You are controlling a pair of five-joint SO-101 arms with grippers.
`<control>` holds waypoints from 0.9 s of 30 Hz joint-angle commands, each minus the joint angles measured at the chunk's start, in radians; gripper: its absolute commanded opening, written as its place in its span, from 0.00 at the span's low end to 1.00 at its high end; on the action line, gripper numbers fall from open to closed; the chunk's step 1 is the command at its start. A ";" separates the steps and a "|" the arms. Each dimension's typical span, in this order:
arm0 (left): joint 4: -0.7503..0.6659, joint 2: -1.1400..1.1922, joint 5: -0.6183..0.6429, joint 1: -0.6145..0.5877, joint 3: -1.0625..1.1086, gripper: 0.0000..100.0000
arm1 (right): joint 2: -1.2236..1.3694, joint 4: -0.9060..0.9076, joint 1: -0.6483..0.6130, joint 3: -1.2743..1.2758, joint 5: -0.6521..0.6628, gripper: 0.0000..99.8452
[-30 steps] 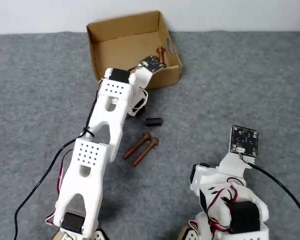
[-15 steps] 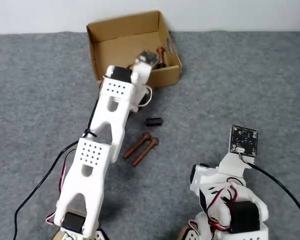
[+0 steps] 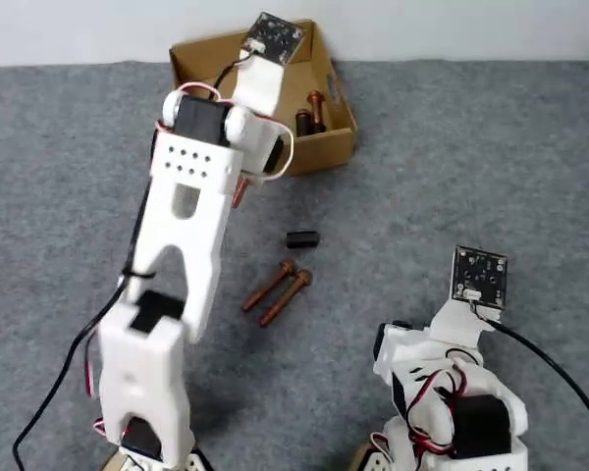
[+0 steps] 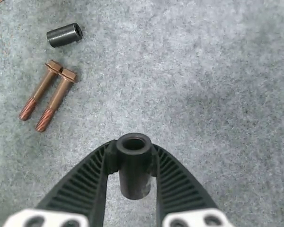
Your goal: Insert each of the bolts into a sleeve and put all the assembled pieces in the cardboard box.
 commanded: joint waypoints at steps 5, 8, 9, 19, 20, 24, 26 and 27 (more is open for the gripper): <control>-0.063 -0.552 0.098 0.023 0.424 0.00 | -0.005 -0.022 0.004 -0.025 0.012 0.01; -0.141 -0.730 0.129 0.023 0.578 0.00 | -0.005 -0.025 0.004 -0.055 0.015 0.01; -0.170 -0.787 0.143 0.023 0.628 0.00 | -0.005 -0.028 0.004 -0.061 0.028 0.01; -0.420 -1.292 0.327 0.023 1.132 0.00 | -0.005 -0.257 -0.081 -0.063 0.180 0.01; -0.448 -1.339 0.341 0.023 1.178 0.00 | -0.005 -0.277 -0.119 -0.060 0.186 0.01; -0.585 -1.531 0.374 0.023 1.365 0.00 | 0.002 -0.335 -0.278 -0.055 0.187 0.01; -0.660 -1.629 0.374 0.023 1.454 0.00 | 0.004 -0.366 -0.354 -0.043 0.190 0.01; -0.697 -1.680 0.373 0.023 1.498 0.00 | 0.004 -0.384 -0.387 -0.031 0.190 0.01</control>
